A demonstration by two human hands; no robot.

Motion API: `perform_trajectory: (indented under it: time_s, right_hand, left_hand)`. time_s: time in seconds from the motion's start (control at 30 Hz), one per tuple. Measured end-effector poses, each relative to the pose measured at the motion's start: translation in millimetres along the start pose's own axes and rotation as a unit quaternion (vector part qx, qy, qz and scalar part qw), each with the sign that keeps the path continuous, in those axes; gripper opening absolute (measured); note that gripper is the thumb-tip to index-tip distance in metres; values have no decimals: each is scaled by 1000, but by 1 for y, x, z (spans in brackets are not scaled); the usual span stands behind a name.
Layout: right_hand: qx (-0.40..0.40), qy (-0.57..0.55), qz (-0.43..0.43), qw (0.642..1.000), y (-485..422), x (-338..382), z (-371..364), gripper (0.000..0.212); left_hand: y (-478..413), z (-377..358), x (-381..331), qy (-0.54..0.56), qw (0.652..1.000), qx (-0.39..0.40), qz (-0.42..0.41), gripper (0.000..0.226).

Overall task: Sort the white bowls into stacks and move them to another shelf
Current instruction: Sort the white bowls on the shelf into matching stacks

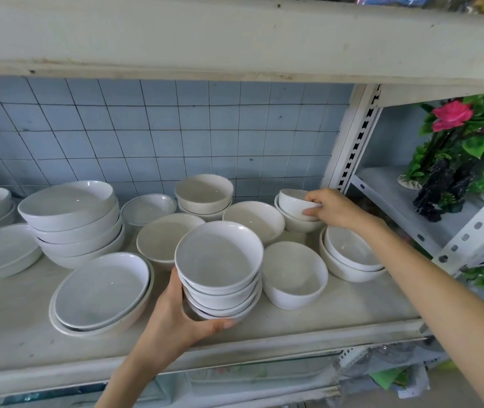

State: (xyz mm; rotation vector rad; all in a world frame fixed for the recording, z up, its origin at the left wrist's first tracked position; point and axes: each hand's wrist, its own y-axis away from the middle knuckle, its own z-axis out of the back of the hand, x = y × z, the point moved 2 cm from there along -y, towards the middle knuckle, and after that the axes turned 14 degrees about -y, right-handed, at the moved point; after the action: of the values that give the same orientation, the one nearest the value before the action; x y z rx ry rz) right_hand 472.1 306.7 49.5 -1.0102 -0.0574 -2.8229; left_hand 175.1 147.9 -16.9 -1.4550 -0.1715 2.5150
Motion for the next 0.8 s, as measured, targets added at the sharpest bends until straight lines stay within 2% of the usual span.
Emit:
perform_trajectory:
  time_s: [0.17,0.3,0.43,0.67,0.8]
  right_hand:
    - [-47,-39,17,998,4,-3,6,1]
    - [-81,-78,58,992,15,9,18,14]
    - [-112,-97,108,983,30,26,31,15]
    - [-99,-124,159,974,73,49,40,10]
    - [-60,-145,159,975,99,56,32,18]
  left_hand:
    - [0,0,1,0,1000,2,1,109]
    - [0,0,-1,-1,1000,0,-2,109]
    - [1,0,-4,-4,1000,-2,-7,108]
    - [1,0,-1,-22,1000,-1,-6,107]
    - [2,1,-3,-24,1000,-2,-7,104]
